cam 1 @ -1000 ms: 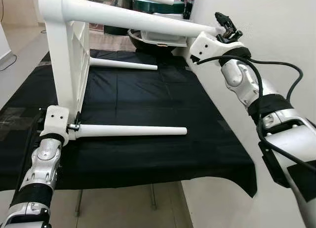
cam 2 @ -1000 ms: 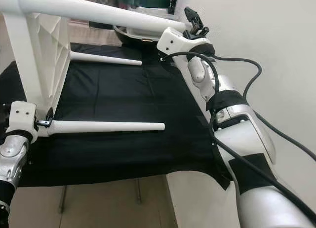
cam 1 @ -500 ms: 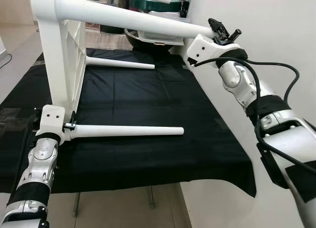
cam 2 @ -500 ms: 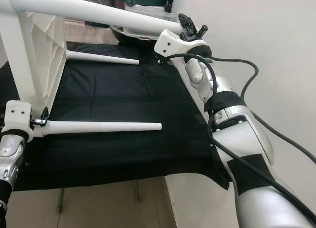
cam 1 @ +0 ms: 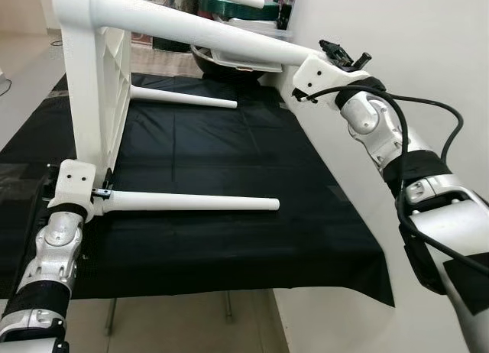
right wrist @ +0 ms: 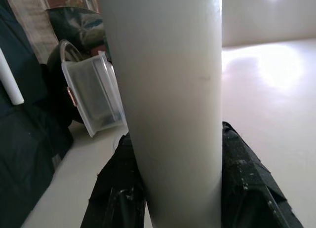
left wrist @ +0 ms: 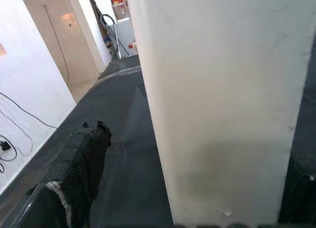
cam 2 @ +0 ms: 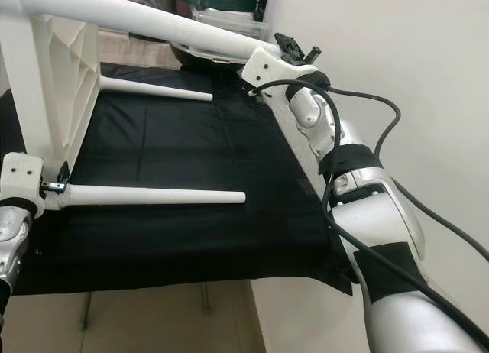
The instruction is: Building children table
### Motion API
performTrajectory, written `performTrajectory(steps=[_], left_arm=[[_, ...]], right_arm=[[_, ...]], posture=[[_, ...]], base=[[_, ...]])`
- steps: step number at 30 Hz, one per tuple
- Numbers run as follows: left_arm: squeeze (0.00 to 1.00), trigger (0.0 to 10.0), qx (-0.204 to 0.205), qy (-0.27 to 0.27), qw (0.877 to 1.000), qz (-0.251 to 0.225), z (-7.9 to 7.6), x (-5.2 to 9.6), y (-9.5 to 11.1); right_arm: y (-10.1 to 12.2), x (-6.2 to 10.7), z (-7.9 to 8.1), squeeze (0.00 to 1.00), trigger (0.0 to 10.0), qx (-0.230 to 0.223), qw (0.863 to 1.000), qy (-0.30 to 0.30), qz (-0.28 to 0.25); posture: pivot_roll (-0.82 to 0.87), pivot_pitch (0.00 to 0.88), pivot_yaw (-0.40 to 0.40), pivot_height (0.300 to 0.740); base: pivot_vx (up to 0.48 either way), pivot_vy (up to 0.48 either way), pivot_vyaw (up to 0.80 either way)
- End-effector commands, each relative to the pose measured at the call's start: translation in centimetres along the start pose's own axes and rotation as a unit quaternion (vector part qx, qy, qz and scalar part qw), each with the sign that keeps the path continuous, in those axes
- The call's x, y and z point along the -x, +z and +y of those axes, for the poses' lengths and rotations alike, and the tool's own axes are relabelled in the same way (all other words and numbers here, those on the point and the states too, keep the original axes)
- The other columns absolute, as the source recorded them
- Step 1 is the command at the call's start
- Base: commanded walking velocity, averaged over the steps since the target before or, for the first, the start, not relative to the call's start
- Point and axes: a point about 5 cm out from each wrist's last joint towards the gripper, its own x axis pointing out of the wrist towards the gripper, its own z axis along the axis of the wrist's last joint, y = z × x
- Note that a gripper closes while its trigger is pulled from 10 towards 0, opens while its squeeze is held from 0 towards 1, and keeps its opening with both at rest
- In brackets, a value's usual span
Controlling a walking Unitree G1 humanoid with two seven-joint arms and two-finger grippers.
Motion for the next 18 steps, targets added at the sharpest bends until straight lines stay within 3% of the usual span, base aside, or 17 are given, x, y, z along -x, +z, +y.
performTrajectory(steps=[1, 2, 3, 6, 9, 12, 14, 15, 16, 17, 18], left_arm=[[0.0, 10.0, -0.018, 0.032, 0.999, -0.029, 2.6, -0.9, 1.8], [0.0, 10.0, -0.018, 0.032, 0.999, -0.029, 2.6, -0.9, 1.8], [0.0, 10.0, -0.047, 0.028, 0.997, -0.051, 4.3, -1.8, 3.7], [0.0, 10.0, -0.056, 0.027, 0.996, -0.059, 5.0, -2.2, 4.4], [0.0, 10.0, -0.107, 0.016, 0.989, -0.099, 7.5, -3.3, 8.3], [0.0, 10.0, -0.124, 0.007, 0.986, -0.113, 7.9, -3.5, 9.6], [0.0, 10.0, -0.157, -0.016, 0.977, -0.142, 8.5, -4.1, 12.7], [0.0, 10.0, -0.157, -0.016, 0.977, -0.142, 8.5, -4.1, 12.7], [0.0, 10.0, -0.179, -0.03, 0.97, -0.161, 8.8, -4.5, 14.8], [0.0, 10.0, -0.179, -0.03, 0.97, -0.161, 8.8, -4.5, 14.8], [0.0, 10.0, -0.221, -0.043, 0.956, -0.187, 9.7, -5.0, 18.9]], right_arm=[[-2.6, 1.0, 1.3, 0.0, 0.0, -0.089, 0.994, 0.002, 0.062], [-2.6, 1.0, 1.3, 0.0, 0.0, -0.089, 0.994, 0.002, 0.062], [-2.6, 1.0, 1.6, 0.0, 0.0, -0.099, 0.993, 0.012, 0.068], [-2.6, 0.9, 1.7, 0.0, 0.0, -0.104, 0.992, 0.016, 0.07], [-2.8, 1.1, 3.1, 0.0, 0.0, -0.149, 0.984, 0.041, 0.091], [-2.9, 1.3, 3.8, 0.0, 0.0, -0.166, 0.98, 0.05, 0.1], [-3.2, 1.8, 5.7, 0.0, 0.0, -0.208, 0.968, 0.073, 0.119], [-3.2, 1.8, 5.7, 0.0, 0.0, -0.208, 0.968, 0.073, 0.119], [-3.3, 2.2, 7.2, 0.0, 0.0, -0.237, 0.958, 0.091, 0.134], [-3.3, 2.2, 7.2, 0.0, 0.0, -0.237, 0.958, 0.091, 0.134], [-3.4, 3.2, 10.1, 0.0, 0.0, -0.297, 0.933, 0.123, 0.162]], posture=[[0.08, 0.0, -0.155, 0.74], [0.08, 0.0, -0.155, 0.74], [0.09, 0.0, -0.157, 0.74], [0.09, 0.0, -0.157, 0.74], [0.1, 0.0, -0.155, 0.74], [0.11, 0.0, -0.16, 0.74], [0.13, 0.0, -0.162, 0.74], [0.13, 0.0, -0.162, 0.74], [0.15, 0.0, -0.164, 0.74], [0.15, 0.0, -0.164, 0.74], [0.16, 0.0, -0.16, 0.74]], base=[[0.0, 0.0, 0.0], [0.0, 0.0, 0.0], [0.0, 0.0, 0.0], [0.0, 0.0, 0.0], [0.0, 0.0, 0.0], [0.0, 0.0, 0.0], [0.0, 0.0, 0.0], [0.0, 0.0, 0.0], [0.0, 0.0, 0.0], [0.0, 0.0, 0.0], [0.0, 0.0, 0.0]])
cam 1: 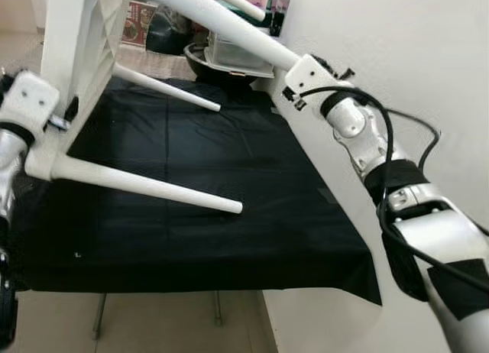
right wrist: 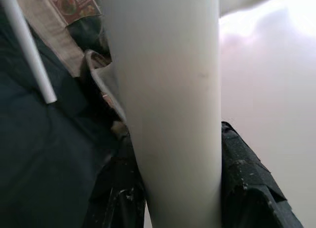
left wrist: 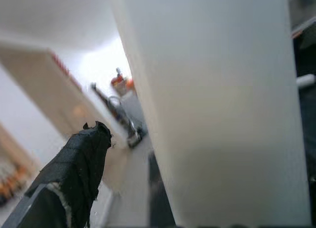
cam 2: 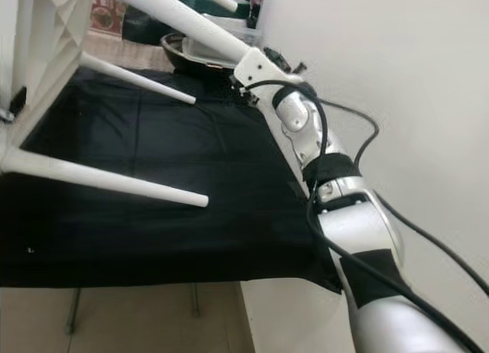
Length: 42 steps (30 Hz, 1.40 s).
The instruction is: Building children table
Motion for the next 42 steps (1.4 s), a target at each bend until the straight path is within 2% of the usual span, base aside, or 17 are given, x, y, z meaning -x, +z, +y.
performTrajectory(steps=[1, 4, 6, 7, 9, 11, 18, 27, 28, 29, 30, 31, 32, 33, 34, 35, 42], left_arm=[[0.0, 10.0, -0.031, 0.022, 0.999, -0.026, 2.8, -0.2, 2.0], [0.0, 10.0, -0.041, 0.02, 0.998, -0.03, 3.4, -0.5, 2.7], [0.0, 10.0, -0.083, 0.006, 0.996, -0.038, 5.2, -1.9, 5.8], [0.0, 10.0, -0.083, 0.006, 0.996, -0.038, 5.2, -1.9, 5.8], [0.0, 10.0, -0.12, -0.006, 0.992, -0.042, 6.6, -2.7, 8.5], [0.0, 10.0, -0.137, -0.01, 0.989, -0.047, 6.9, -3.1, 9.8], [0.0, 10.0, -0.18, -0.06, 0.979, -0.077, 6.0, -4.2, 13.6], [0.0, 10.0, -0.204, -0.16, 0.957, -0.132, 3.2, -4.5, 15.1], [0.0, 10.0, -0.216, -0.198, 0.946, -0.136, 2.4, -4.3, 14.7], [0.0, 10.0, -0.216, -0.198, 0.946, -0.136, 2.4, -4.3, 14.7], [0.0, 10.0, -0.232, -0.251, 0.93, -0.137, 1.4, -4.0, 14.0], [0.0, 10.0, -0.232, -0.251, 0.93, -0.137, 1.4, -4.0, 14.0], [0.0, 10.0, -0.242, -0.301, 0.912, -0.137, 0.5, -3.6, 13.1], [0.0, 10.0, -0.254, -0.337, 0.896, -0.137, -0.2, -3.2, 12.3], [0.0, 10.0, -0.254, -0.337, 0.896, -0.137, -0.2, -3.2, 12.3], [0.0, 10.0, -0.259, -0.358, 0.886, -0.142, -0.6, -2.8, 11.7], [0.0, 10.0, -0.273, -0.356, 0.88, -0.159, -0.2, -2.5, 11.9]], right_arm=[[-5.3, 1.7, 4.4, 0.0, 0.0, -0.122, 0.984, 0.062, 0.114], [-5.7, 1.9, 5.1, 0.0, 0.0, -0.137, 0.98, 0.07, 0.122], [-7.0, 3.2, 9.0, 0.0, 0.0, -0.222, 0.955, 0.105, 0.167], [-7.0, 3.2, 9.0, 0.0, 0.0, -0.222, 0.955, 0.105, 0.167], [-7.7, 4.4, 12.2, 0.0, 0.0, -0.278, 0.93, 0.135, 0.2], [-7.7, 5.0, 13.5, 0.0, 0.0, -0.29, 0.923, 0.145, 0.208], [-6.9, 6.7, 16.9, 0.0, 0.0, -0.317, 0.904, 0.181, 0.221], [-5.9, 7.1, 17.2, 0.0, 0.0, -0.316, 0.908, 0.176, 0.21], [-5.9, 7.2, 17.3, 0.0, 5.4, -0.311, 0.908, 0.181, 0.215], [-5.9, 7.2, 17.3, 0.0, 5.4, -0.311, 0.908, 0.181, 0.215], [-5.7, 7.4, 17.5, 0.0, 10.0, -0.311, 0.905, 0.191, 0.217], [-5.7, 7.4, 17.5, 0.0, 10.0, -0.311, 0.905, 0.191, 0.217], [-5.7, 7.6, 17.5, 0.0, 10.0, -0.314, 0.904, 0.189, 0.22], [-5.5, 7.8, 17.5, 1.0, 10.0, -0.322, 0.903, 0.185, 0.218], [-5.5, 7.8, 17.5, 1.0, 10.0, -0.322, 0.903, 0.185, 0.218], [-5.3, 8.1, 17.2, 1.0, 10.0, -0.335, 0.901, 0.173, 0.216], [-5.2, 8.5, 16.7, 1.0, 10.0, -0.349, 0.898, 0.165, 0.213]], posture=[[0.16, 0.0, -0.16, 0.74], [0.16, 0.0, -0.16, 0.74], [0.18, 0.0, -0.149, 0.74], [0.18, 0.0, -0.149, 0.74], [0.18, 0.0, -0.148, 0.74], [0.18, 0.0, -0.144, 0.74], [0.18, 0.0, -0.142, 0.74], [0.15, 0.0, -0.132, 0.74], [0.15, 0.0, -0.131, 0.74], [0.15, 0.0, -0.131, 0.74], [0.15, 0.0, -0.133, 0.74], [0.15, 0.0, -0.133, 0.74], [0.15, 0.0, -0.133, 0.74], [0.15, 0.0, -0.133, 0.74], [0.15, 0.0, -0.133, 0.74], [0.15, 0.0, -0.133, 0.74], [0.15, 0.0, -0.138, 0.74]], base=[[0.0, 0.0, 0.0], [0.0, 0.0, 0.0], [0.0, 0.0, 0.0], [0.0, 0.0, 0.0], [0.0, 0.0, 0.0], [0.0, 0.0, 0.0], [0.0, 0.0, 0.0], [0.0, 0.0, 0.0], [0.0, 0.0, 0.0], [0.0, 0.0, 0.0], [0.0, 0.0, 0.0], [0.0, 0.0, 0.0], [0.0, 0.0, 0.0], [0.0, 0.0, 0.0], [0.0, 0.0, 0.0], [0.0, 0.0, 0.0], [0.0, 0.0, 0.0]])
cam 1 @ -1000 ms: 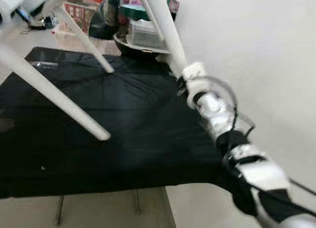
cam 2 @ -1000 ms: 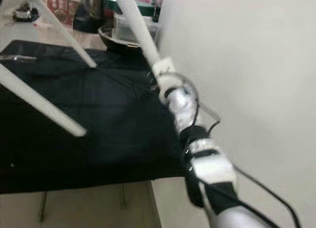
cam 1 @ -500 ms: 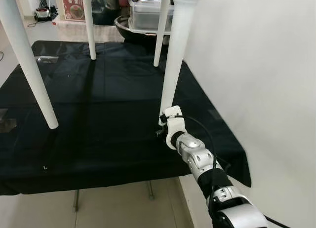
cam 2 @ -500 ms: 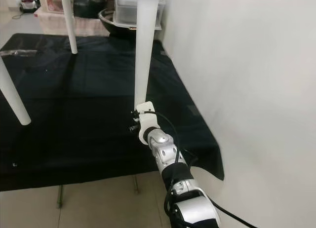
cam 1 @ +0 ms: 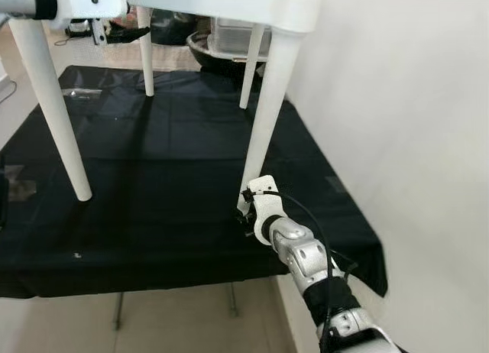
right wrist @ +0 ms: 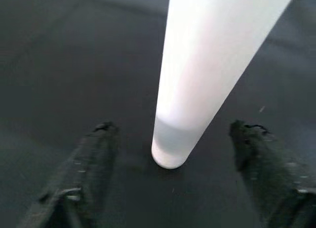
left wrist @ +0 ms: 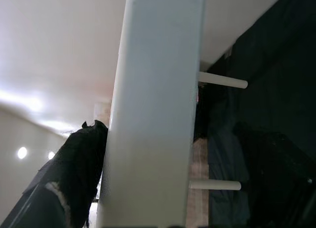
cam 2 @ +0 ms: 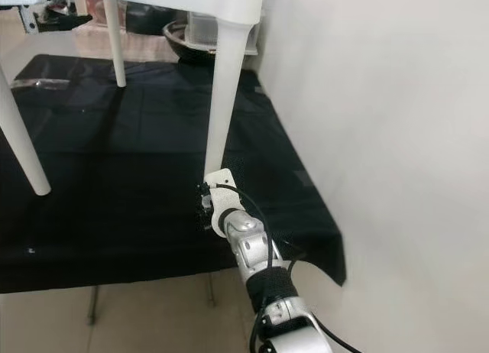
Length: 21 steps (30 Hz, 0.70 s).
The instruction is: Building children table
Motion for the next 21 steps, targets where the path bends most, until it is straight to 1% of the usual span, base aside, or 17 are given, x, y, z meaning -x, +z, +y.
performTrajectory(steps=[1, 4, 6, 7, 8, 9, 11, 12, 16, 17, 18, 19, 21], left_arm=[[0.0, 10.0, 0.003, -0.057, 0.998, 0.016, -1.9, -0.3, -0.9], [0.0, 10.0, -0.008, -0.046, 0.999, 0.006, -1.3, 0.1, -0.5], [0.0, 10.0, -0.008, -0.046, 0.999, 0.006, -1.3, 0.1, -0.5], [0.0, 10.0, -0.02, -0.039, 0.999, -0.014, -0.6, 0.6, 0.1], [0.0, 10.0, -0.02, -0.039, 0.999, -0.014, -0.6, 0.6, 0.1], [0.0, 10.0, -0.037, -0.03, 0.998, -0.038, 0.0, 1.0, 1.0], [0.0, 10.0, -0.041, -0.027, 0.998, -0.045, 0.1, 1.1, 1.2], [0.0, 10.0, -0.052, -0.022, 0.997, -0.053, 0.2, 1.2, 1.5], [0.0, 10.0, -0.086, -0.015, 0.993, -0.084, -0.5, 2.2, 2.8], [0.0, 10.0, -0.086, -0.015, 0.993, -0.084, -0.5, 2.2, 2.8], [0.0, 10.0, -0.095, -0.011, 0.992, -0.088, -0.8, 2.5, 3.1], [0.0, 10.0, -0.112, 0.0, 0.989, -0.094, -1.2, 3.2, 3.7], [0.0, 10.0, -0.119, 0.005, 0.988, -0.097, -1.3, 3.4, 4.0]], right_arm=[[-0.8, 0.3, -0.6, 1.0, 10.0, -0.015, 1.0, -0.008, 0.013], [-1.0, 1.0, -1.0, 1.0, 10.0, -0.029, 0.999, -0.019, 0.011], [-1.0, 1.0, -1.0, 1.0, 10.0, -0.029, 0.999, -0.019, 0.011], [-0.8, 2.0, -1.4, 1.0, 10.0, -0.039, 0.999, -0.026, 0.002], [-0.8, 2.0, -1.4, 1.0, 10.0, -0.039, 0.999, -0.026, 0.002], [-0.8, 2.9, -1.9, 1.0, 10.0, -0.041, 0.999, -0.031, -0.005], [-0.8, 3.1, -2.0, 1.0, 10.0, -0.041, 0.999, -0.032, -0.007], [-0.9, 3.4, -2.3, 1.0, 10.0, -0.039, 0.999, -0.038, -0.006], [-1.6, 4.0, -3.3, 1.0, 10.0, -0.041, 0.997, -0.06, 0.003], [-1.6, 4.0, -3.3, 1.0, 10.0, -0.041, 0.997, -0.06, 0.003], [-1.6, 4.1, -3.4, 1.0, 10.0, -0.042, 0.997, -0.061, 0.003], [-1.6, 4.3, -3.4, 1.0, 10.0, -0.043, 0.997, -0.062, 0.002], [-1.6, 4.4, -3.4, 1.0, 10.0, -0.044, 0.997, -0.062, 0.003]], posture=[[0.15, 0.0, -0.138, 0.74], [0.14, 0.0, -0.137, 0.74], [0.14, 0.0, -0.137, 0.74], [0.14, 0.0, -0.137, 0.74], [0.14, 0.0, -0.137, 0.74], [0.13, 0.0, -0.132, 0.74], [0.13, 0.0, -0.132, 0.74], [0.12, 0.0, -0.127, 0.74], [0.11, 0.0, -0.131, 0.74], [0.11, 0.0, -0.131, 0.74], [0.11, 0.0, -0.137, 0.74], [0.11, 0.0, -0.141, 0.74], [0.11, 0.0, -0.141, 0.74]], base=[[0.0, 0.0, 0.0], [0.0, 0.0, 0.0], [0.0, 0.0, 0.0], [0.0, 0.0, 0.0], [0.0, 0.0, 0.0], [0.0, 0.0, 0.0], [0.0, 0.0, 0.0], [0.0, 0.0, 0.0], [0.0, 0.0, 0.0], [0.0, 0.0, 0.0], [0.0, 0.0, 0.0], [0.0, 0.0, 0.0], [0.0, 0.0, 0.0]])
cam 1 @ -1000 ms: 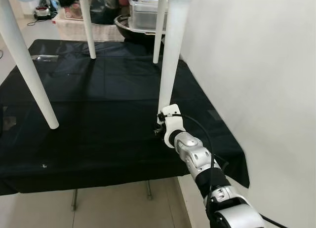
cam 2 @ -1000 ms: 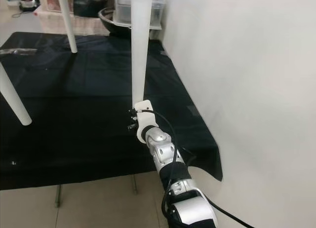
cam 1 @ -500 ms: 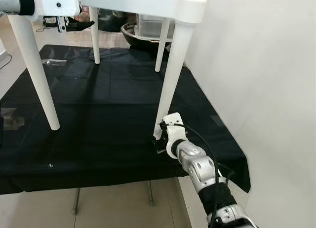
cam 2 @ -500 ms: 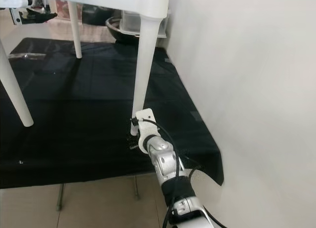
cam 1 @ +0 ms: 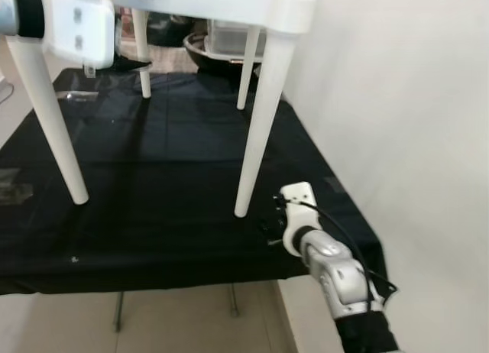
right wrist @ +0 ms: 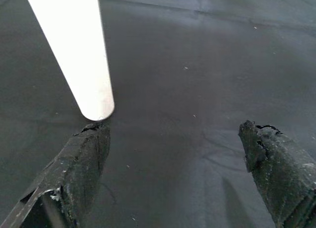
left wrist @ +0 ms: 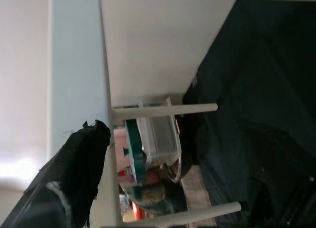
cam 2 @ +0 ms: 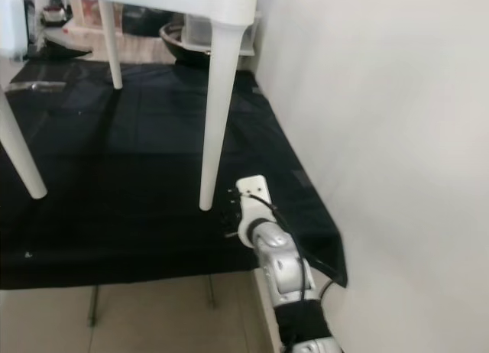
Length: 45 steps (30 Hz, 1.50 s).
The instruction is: Building children table
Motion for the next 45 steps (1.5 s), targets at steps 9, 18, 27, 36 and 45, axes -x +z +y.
performTrajectory(steps=[9, 18, 27, 36, 45], left_arm=[[0.0, 10.0, 0.088, 0.099, 0.991, -0.024, -3.3, 2.1, 2.4], [0.0, 10.0, 0.381, 0.204, 0.896, 0.099, -16.3, 1.8, 2.7], [0.0, 10.0, 0.56, 0.259, 0.744, 0.257, -26.6, 0.3, 6.9], [0.0, 10.0, 0.584, 0.25, 0.72, 0.28, -27.7, -0.4, 9.6], [0.0, 10.0, 0.593, 0.279, 0.681, 0.328, -28.0, 0.1, 9.3]], right_arm=[[-0.3, 0.5, 0.4, 1.0, 10.0, 0.009, 1.0, -0.009, 0.003], [-0.1, 0.8, -1.4, 0.0, 10.0, 0.036, 0.997, -0.072, -0.004], [-0.7, 1.7, -2.9, 0.0, 10.0, 0.036, 0.993, -0.111, -0.007], [-1.1, 2.4, -3.0, 0.0, 10.0, 0.047, 0.994, -0.102, -0.013], [-1.4, 3.0, -2.8, 0.0, 10.0, 0.042, 0.994, -0.099, -0.017]], posture=[[0.13, 0.0, -0.165, 0.74], [0.11, 0.0, -0.142, 0.74], [0.1, 0.0, -0.144, 0.74], [0.08, 0.0, -0.129, 0.74], [0.07, 0.0, -0.12, 0.74]], base=[[0.0, 0.0, 0.0], [0.0, 0.0, 0.0], [0.0, 0.0, 0.0], [0.0, 0.0, 0.0], [-0.115, 0.0, 0.0]])
